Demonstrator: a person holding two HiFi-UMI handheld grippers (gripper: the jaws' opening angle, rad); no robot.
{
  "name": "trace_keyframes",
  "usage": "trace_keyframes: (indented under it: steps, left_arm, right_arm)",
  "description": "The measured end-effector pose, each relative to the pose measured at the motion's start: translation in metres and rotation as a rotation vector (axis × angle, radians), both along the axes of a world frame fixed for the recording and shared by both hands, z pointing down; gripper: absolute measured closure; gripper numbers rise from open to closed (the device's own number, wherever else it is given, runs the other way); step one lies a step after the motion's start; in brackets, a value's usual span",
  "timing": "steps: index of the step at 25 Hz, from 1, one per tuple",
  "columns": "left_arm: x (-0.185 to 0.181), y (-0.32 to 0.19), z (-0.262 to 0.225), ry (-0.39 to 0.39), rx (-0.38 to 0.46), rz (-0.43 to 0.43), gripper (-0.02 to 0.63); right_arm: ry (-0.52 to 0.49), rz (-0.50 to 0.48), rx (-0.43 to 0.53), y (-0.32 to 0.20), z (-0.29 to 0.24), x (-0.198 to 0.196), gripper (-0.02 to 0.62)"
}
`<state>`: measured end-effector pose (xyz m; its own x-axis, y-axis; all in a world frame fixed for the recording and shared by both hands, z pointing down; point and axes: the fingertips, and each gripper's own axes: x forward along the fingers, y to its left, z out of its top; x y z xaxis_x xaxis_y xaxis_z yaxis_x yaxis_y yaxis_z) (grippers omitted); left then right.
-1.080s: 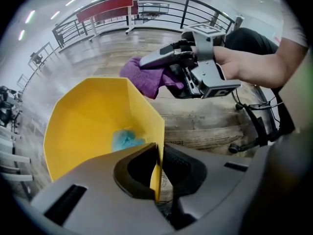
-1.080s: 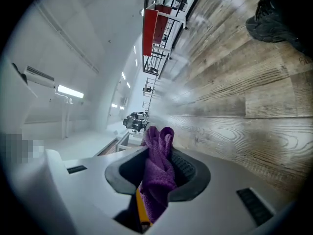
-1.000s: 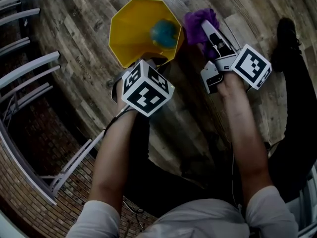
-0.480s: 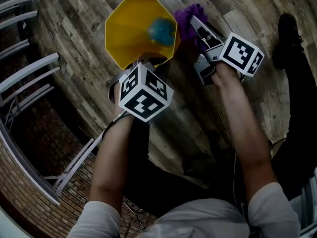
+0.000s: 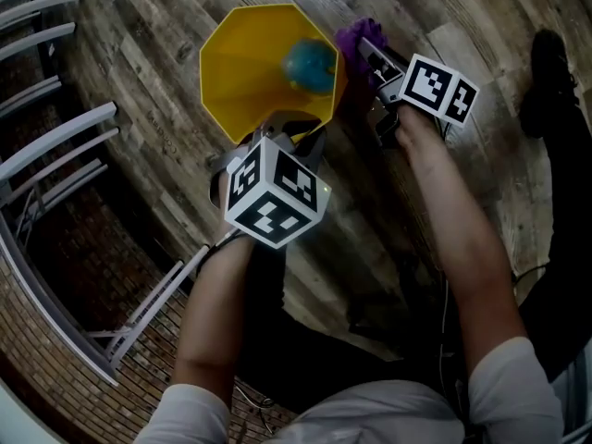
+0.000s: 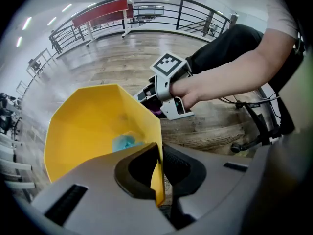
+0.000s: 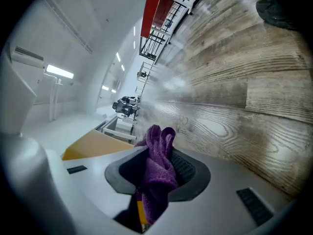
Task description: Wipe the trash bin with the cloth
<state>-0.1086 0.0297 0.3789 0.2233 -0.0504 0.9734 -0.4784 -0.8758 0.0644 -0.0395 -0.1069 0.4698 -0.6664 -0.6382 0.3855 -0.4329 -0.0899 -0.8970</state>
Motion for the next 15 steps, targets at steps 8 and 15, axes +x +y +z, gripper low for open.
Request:
trace_keyframes:
  steps: [8, 15]
  left_arm:
    - [0.001, -0.003, 0.000, 0.015, 0.001, -0.008, 0.589]
    - [0.001, -0.002, 0.000, 0.029, 0.001, -0.016, 0.589]
  right_arm:
    - [0.136, -0.091, -0.079, -0.001, 0.066, -0.013, 0.480]
    - [0.212, -0.147, -0.110, 0.003, 0.096, -0.020, 0.480]
